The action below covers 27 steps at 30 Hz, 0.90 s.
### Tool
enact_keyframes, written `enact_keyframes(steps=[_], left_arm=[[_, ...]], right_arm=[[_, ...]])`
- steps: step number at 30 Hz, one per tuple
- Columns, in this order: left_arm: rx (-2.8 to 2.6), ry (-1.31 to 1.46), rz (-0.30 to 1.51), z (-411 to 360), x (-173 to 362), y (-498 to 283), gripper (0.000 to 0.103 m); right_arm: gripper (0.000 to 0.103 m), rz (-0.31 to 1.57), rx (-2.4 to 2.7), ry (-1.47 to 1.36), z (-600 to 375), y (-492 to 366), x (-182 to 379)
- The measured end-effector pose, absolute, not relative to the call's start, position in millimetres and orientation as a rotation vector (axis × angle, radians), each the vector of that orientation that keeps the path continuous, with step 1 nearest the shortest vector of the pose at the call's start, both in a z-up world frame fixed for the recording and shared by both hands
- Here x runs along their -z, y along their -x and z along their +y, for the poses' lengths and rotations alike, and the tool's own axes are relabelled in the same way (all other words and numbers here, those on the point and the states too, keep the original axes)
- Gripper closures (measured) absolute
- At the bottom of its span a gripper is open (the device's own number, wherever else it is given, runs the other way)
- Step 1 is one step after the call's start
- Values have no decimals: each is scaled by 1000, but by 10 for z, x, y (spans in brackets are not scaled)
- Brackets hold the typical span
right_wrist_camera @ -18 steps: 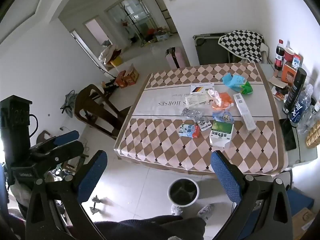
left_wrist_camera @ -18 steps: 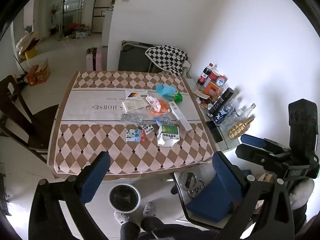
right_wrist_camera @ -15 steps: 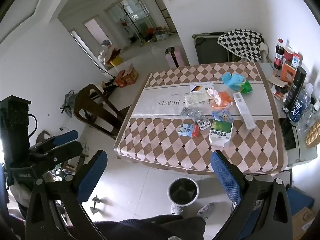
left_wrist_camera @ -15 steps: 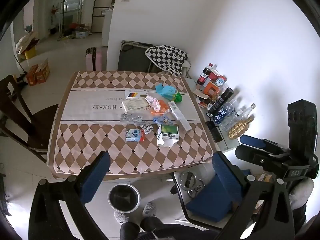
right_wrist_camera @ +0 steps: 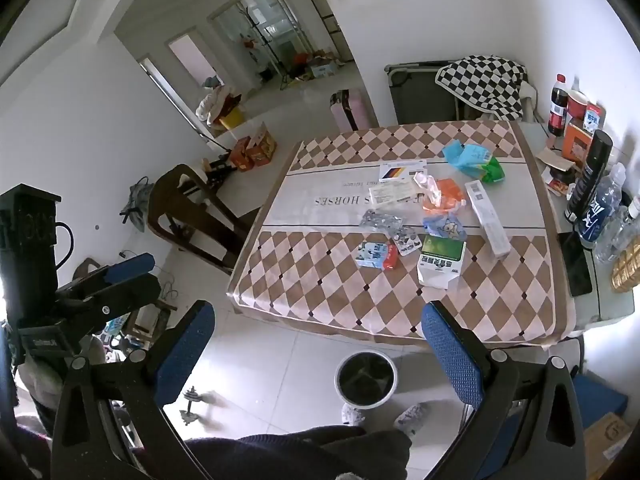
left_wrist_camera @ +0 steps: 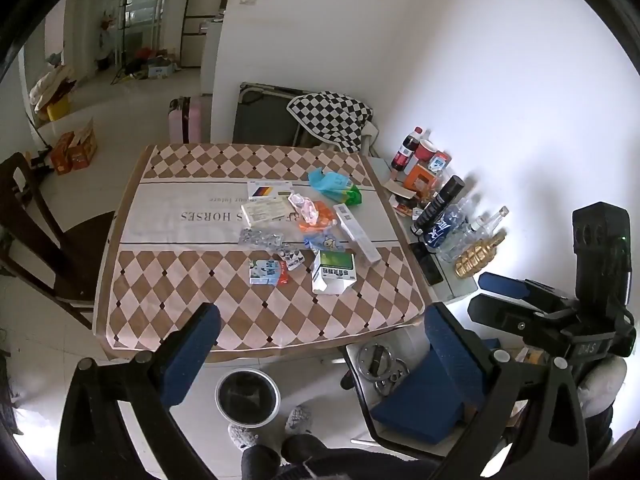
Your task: Collect trash
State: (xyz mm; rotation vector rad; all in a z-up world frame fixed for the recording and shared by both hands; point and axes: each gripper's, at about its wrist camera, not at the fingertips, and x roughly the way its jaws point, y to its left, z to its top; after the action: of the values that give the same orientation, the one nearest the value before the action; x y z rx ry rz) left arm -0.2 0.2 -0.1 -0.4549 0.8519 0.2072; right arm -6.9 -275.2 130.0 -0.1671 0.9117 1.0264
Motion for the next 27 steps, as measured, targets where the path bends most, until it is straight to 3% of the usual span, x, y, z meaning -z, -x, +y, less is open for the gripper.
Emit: enact_keyframes(steps=[27], left_arm=[[-207, 452, 848, 0, 1, 4, 0]], right_arm=[[0, 914, -1024, 167, -2697, 77, -1315]])
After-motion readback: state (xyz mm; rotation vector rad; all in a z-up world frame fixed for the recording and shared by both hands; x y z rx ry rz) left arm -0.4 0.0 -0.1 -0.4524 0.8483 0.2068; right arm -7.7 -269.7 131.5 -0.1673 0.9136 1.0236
